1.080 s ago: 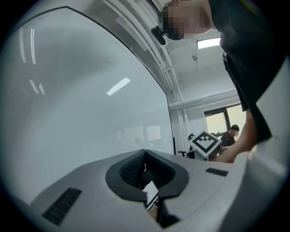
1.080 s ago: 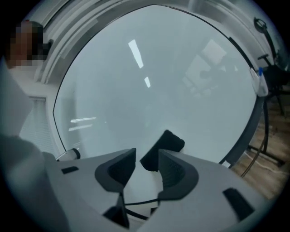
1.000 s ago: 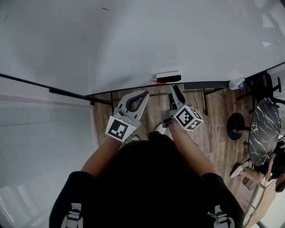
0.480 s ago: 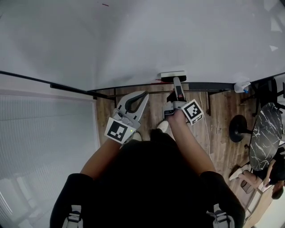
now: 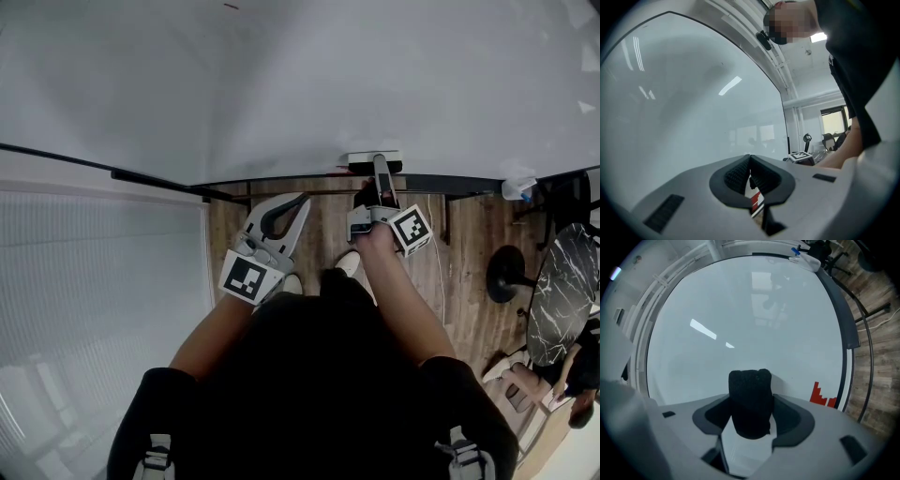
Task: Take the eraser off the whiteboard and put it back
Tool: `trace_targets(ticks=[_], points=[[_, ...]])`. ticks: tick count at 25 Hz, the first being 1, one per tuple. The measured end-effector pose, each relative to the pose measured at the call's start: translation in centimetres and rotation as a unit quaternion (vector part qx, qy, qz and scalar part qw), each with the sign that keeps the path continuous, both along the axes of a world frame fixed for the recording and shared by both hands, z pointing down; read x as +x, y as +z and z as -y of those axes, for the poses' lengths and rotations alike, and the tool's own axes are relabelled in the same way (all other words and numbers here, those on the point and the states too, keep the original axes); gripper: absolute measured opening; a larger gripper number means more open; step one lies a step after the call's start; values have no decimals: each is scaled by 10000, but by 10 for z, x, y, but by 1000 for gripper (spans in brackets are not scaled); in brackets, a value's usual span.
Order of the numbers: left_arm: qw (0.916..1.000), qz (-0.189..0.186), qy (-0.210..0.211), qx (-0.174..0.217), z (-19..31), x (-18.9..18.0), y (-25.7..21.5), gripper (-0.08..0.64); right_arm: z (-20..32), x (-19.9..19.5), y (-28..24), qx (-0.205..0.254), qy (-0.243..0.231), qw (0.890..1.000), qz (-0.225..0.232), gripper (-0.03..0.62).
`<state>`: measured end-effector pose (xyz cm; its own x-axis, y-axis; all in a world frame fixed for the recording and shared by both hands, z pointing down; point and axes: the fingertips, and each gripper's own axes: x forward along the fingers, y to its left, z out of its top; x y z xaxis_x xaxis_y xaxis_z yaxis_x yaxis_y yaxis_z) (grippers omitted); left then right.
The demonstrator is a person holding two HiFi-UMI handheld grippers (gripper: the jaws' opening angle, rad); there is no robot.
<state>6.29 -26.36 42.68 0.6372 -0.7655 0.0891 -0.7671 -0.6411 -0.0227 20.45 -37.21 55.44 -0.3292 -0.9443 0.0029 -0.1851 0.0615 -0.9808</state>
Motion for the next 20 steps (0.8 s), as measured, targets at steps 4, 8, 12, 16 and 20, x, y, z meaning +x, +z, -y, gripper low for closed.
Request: trace_targets(ticks=[4, 8, 12, 16, 20], points=[[10000, 12, -23, 2, -2, -2, -1, 5, -1, 0, -2, 61, -3, 10000, 10, 219], [10000, 30, -53, -24, -5, -7, 0, 5, 0, 0, -4, 70, -9, 9999, -76, 221], [10000, 21, -67, 5, -10, -14, 0, 5, -1, 0, -8, 135, -22, 9994, -309, 218], [10000, -9, -48, 37, -15, -20, -3, 5, -8, -4, -22, 333, -98, 9975, -614, 218], [10000, -50, -34, 60, -22, -27, -5, 5, -23, -11, -29, 422, -205, 9946, -929, 218]])
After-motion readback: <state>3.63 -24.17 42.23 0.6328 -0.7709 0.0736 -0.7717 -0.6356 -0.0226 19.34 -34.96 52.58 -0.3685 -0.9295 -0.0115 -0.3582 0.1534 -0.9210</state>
